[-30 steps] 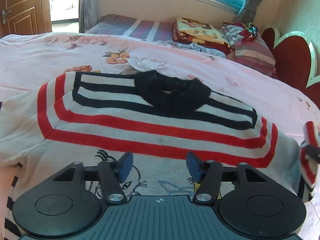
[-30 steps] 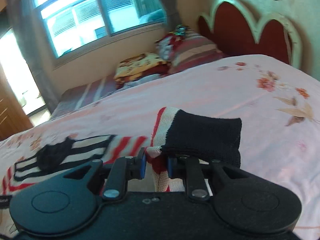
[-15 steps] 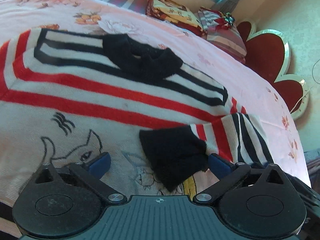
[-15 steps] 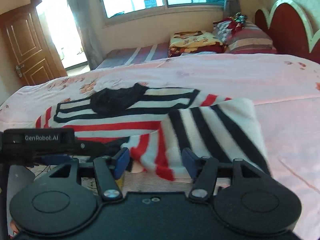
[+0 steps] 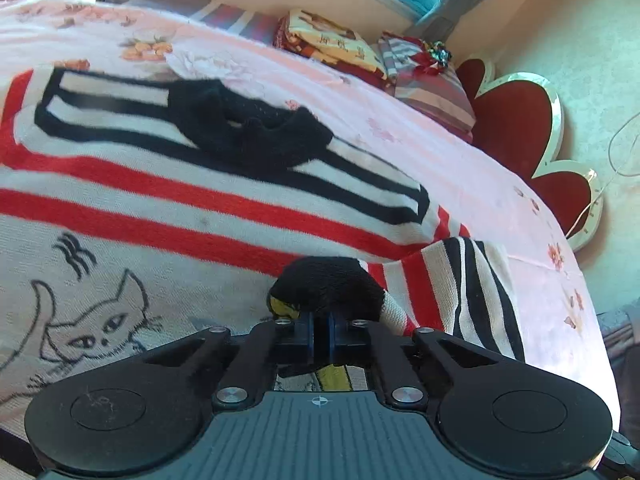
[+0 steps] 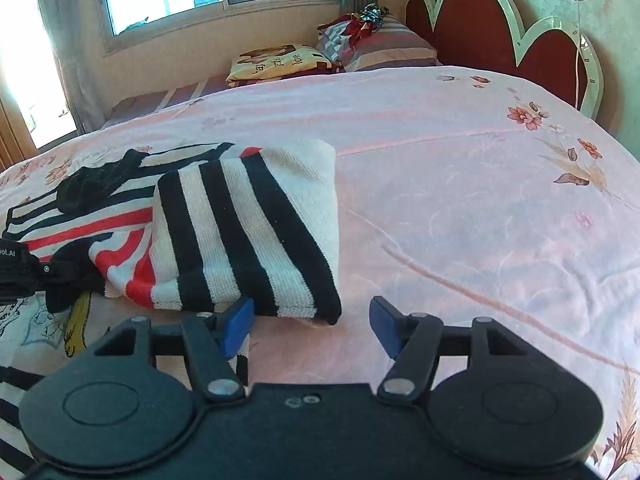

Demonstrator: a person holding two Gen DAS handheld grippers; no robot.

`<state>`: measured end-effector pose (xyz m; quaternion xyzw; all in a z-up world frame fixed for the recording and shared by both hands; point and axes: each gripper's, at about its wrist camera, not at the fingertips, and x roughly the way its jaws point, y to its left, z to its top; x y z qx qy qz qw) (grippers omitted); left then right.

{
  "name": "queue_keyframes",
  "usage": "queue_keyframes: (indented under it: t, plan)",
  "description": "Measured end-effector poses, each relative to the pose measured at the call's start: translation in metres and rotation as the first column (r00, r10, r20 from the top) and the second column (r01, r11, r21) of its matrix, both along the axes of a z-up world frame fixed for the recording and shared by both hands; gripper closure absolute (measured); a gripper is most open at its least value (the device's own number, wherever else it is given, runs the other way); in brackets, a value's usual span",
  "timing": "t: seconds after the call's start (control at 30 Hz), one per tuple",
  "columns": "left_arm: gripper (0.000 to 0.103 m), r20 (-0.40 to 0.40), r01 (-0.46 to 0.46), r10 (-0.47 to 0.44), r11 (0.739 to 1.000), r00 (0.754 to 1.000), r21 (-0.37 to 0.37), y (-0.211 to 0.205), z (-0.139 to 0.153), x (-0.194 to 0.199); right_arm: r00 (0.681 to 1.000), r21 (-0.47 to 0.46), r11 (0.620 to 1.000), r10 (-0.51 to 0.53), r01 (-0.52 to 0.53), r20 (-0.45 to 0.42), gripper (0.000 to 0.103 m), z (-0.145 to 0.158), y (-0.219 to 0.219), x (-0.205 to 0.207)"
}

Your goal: Fold small clothes

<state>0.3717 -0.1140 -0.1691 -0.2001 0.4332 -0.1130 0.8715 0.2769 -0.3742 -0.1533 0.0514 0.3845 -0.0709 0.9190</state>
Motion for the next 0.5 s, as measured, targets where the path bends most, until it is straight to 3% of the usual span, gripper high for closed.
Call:
queue_keyframes:
  t: [0.17,0.33,0.5]
  plan:
    - [0.097,0.087,-0.067,0.068,0.998,0.994,-0.015,0.04,0.03,0.003,0.999,-0.001,0.999,0.054,-0.054,0.005,0.037,0.001,0.015,0.005]
    - [0.097,0.123,-0.149,0.138,0.985,0.983,0.088,0.091,0.042,0.005,0.995,0.001,0.995,0.103,-0.103,0.019,0.039,0.001,0.036,0.021]
    - [0.097,0.057,-0.22,0.213,0.961,0.975,0.166,0.133,0.013,-0.004,0.99,-0.002,0.99,0.14,-0.14,-0.01,0.072,-0.005,0.054,0.035]
